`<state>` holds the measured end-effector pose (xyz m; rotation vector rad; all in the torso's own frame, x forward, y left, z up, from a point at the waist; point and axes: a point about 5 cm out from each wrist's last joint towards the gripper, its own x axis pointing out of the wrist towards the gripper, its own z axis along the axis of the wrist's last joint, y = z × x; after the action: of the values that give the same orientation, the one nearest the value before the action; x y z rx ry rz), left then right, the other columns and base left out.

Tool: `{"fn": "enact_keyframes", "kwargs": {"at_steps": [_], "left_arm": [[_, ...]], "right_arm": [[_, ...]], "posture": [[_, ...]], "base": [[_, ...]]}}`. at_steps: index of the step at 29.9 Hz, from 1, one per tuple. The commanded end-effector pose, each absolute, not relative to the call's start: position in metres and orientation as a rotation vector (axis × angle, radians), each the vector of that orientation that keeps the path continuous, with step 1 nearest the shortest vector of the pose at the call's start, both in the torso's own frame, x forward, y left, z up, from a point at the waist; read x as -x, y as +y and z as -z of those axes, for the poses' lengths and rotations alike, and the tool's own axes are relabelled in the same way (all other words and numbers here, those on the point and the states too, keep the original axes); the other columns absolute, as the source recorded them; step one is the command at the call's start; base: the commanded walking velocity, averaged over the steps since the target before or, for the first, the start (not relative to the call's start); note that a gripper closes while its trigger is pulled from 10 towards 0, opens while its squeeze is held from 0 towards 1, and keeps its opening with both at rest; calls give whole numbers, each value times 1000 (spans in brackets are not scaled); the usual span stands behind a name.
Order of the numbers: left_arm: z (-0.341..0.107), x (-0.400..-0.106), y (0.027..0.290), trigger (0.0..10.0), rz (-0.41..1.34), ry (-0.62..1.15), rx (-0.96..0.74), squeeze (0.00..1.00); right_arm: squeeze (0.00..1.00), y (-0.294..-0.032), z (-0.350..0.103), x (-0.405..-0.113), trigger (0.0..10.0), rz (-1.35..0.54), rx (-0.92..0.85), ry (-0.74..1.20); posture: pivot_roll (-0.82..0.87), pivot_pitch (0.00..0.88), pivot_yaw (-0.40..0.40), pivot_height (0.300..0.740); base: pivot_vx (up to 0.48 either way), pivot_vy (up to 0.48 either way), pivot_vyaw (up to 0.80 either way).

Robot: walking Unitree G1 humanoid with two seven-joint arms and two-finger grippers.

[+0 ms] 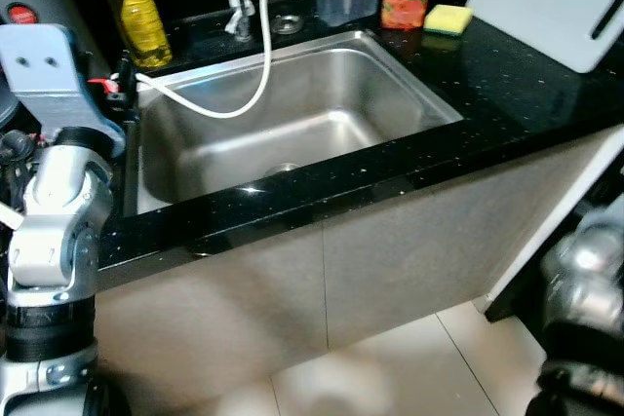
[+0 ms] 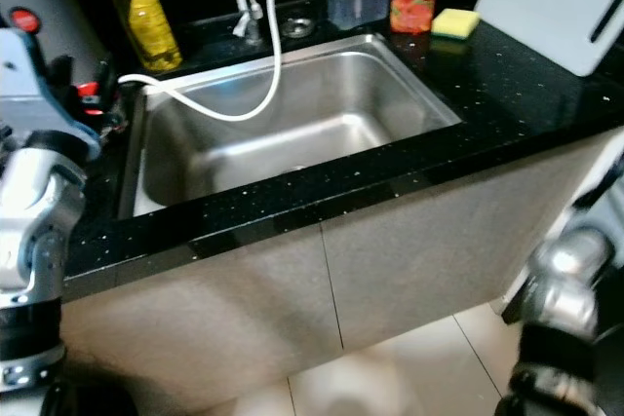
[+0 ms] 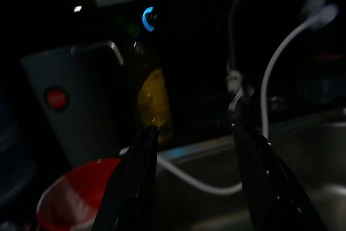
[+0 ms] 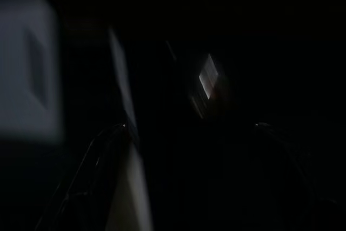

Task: Kitchen organization

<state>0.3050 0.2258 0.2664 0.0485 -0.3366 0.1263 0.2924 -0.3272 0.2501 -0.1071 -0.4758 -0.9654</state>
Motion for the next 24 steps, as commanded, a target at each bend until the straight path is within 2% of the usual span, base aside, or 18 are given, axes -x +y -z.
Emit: {"fn": "enact_keyframes", "kwargs": {"at_steps": [1, 2, 4, 5, 7, 9, 10, 12, 13, 14, 15, 16, 19, 20, 22, 24], "left_arm": [[-258, -307, 238, 10000, -197, -270, -116, 0], [-258, -307, 238, 10000, -197, -270, -116, 0], [-254, -310, 242, 10000, -247, -236, -137, 0], [-254, -310, 242, 10000, -247, -236, -137, 0], [-246, -310, 256, 10000, -346, -136, -150, 0], [-246, -310, 256, 10000, -346, -136, -150, 0], [-240, -309, 264, 10000, -391, -89, -160, 0], [-239, -307, 276, 10000, -478, -55, -189, 0], [-242, -305, 280, 10000, -509, -66, -206, 0], [-242, -305, 280, 10000, -509, -66, -206, 0], [-245, -301, 285, 10000, -541, -84, -222, 0], [-245, -301, 285, 10000, -541, -84, -222, 0], [-243, -299, 287, 10000, -533, -98, -162, 0], [-243, -299, 287, 10000, -533, -98, -162, 0], [-234, -298, 293, 10000, -567, -48, -117, 0], [-231, -298, 295, 10000, -581, -30, -109, 0]], "right_arm": [[0, -312, -276, -297, 10000, 894, 143, -576], [0, -312, -276, -297, 10000, 894, 143, -576], [0, -299, -314, -296, 10000, 837, 183, -719], [0, -299, -314, -296, 10000, 837, 183, -719], [0, -259, -338, -306, 10000, 600, 184, -804], [0, -259, -338, -306, 10000, 600, 184, -804], [0, -236, -340, -312, 10000, 468, 181, -812], [0, -198, -330, -320, 10000, 280, 149, -775], [0, -186, -318, -325, 10000, 217, 73, -710], [0, -186, -318, -325, 10000, 217, 73, -710], [0, -169, -299, -332, 10000, 129, -48, -604], [0, -169, -299, -332, 10000, 129, -48, -604], [0, -138, -267, -337, 10000, -23, -228, -417], [0, -138, -267, -337, 10000, -23, -228, -417], [0, -114, -256, -334, 10000, -101, -285, -357], [0, -111, -256, -334, 10000, -111, -290, -355]], "posture": [[71, 0, 119, 740], [71, 0, 119, 740], [77, 0, 114, 740], [77, 0, 114, 740], [94, 0, 113, 740], [94, 0, 113, 740], [94, 0, 113, 740], [115, 0, 103, 740], [119, 0, 104, 740], [119, 0, 104, 740], [123, 0, 105, 740], [123, 0, 105, 740], [134, 0, 104, 740], [134, 0, 104, 740], [146, 0, 102, 740], [146, 0, 102, 740]], "base": [[0, 0, 0], [0, 0, 0], [0, 0, 0], [0, 0, 0], [0, 0, 0], [0, 0, 0], [0, 0, 0], [0, 0, 0], [0, 0, 0], [0, 0, 0], [0, 0, 0], [0, 0, 0], [0, 0, 0], [0, 0, 0], [0, 0, 0], [0, 0, 0]]}}
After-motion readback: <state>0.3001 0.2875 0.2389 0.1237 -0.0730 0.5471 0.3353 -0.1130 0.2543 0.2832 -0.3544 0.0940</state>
